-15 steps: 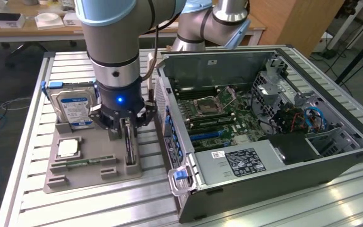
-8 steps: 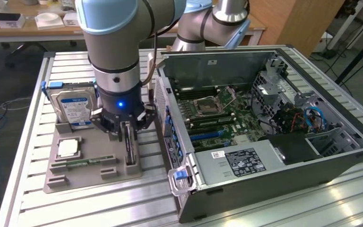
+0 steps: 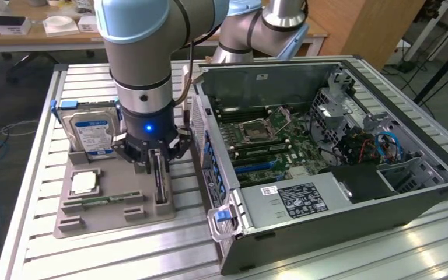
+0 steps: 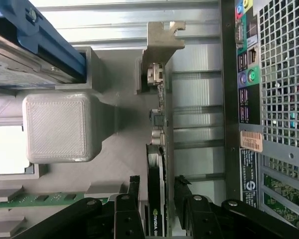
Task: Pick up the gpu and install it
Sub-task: 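Pick up the gpu and move the gpu toward the slot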
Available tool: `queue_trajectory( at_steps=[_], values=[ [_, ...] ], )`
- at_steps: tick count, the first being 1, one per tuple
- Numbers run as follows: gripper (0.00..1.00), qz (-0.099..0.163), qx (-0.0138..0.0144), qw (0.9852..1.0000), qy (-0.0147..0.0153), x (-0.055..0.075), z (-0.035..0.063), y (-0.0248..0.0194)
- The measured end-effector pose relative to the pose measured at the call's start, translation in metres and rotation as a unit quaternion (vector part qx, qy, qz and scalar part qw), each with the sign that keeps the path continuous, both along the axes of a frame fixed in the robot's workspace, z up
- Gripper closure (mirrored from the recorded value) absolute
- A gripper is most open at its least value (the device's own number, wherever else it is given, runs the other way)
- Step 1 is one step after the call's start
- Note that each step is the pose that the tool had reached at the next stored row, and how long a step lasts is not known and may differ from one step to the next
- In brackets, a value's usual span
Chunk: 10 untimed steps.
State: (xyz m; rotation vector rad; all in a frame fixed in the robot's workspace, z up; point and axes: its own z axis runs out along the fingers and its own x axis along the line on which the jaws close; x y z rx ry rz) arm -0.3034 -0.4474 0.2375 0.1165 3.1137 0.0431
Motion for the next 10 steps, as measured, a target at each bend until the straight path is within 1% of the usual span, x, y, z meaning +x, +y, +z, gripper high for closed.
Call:
queue_trajectory(
  at_steps=[10],
  values=[
    [0.59, 0.000, -0.0014, 1.0000, 0.0000, -0.0019, -0.0021, 0.0001]
  ],
)
